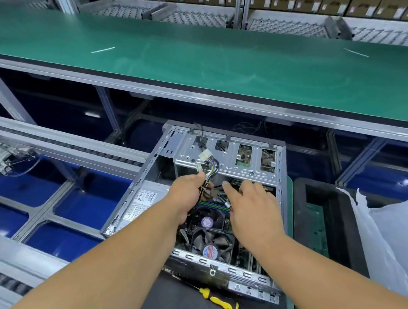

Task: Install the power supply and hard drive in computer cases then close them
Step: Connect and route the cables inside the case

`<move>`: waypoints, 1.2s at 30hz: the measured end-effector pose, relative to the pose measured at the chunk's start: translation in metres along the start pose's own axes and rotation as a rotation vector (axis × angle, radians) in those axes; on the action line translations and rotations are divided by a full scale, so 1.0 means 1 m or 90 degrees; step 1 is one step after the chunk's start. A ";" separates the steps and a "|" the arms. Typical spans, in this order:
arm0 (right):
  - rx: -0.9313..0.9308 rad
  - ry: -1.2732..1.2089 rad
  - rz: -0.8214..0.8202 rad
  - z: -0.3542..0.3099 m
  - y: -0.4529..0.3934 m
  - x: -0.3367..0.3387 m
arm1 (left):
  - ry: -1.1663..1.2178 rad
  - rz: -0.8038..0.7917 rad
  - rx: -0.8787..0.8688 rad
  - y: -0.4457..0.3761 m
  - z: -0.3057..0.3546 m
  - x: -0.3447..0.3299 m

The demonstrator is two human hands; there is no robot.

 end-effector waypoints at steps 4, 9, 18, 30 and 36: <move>0.012 -0.043 -0.022 0.000 0.000 -0.004 | -0.004 0.002 -0.006 0.000 0.001 0.000; 0.027 -0.131 0.008 0.003 0.005 0.003 | 0.058 0.009 0.015 0.003 0.001 -0.002; -0.127 -0.743 0.177 0.042 0.070 0.015 | -0.162 0.086 -0.102 0.001 0.008 -0.002; -0.632 -0.960 0.083 0.076 0.209 -0.101 | -0.304 0.269 -0.494 0.127 0.072 -0.038; -0.540 -0.788 -0.187 0.044 0.243 -0.143 | -0.099 -0.088 -0.312 0.152 0.050 -0.105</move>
Point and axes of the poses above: each hand's wrist, its own y-axis away from the middle knuckle, its own x-axis out of the back of the hand, z = x × y, the point moved 6 cm from there along -y, towards the middle knuckle, and after that the axes turned 10 degrees about -z, right-handed, at the moved point
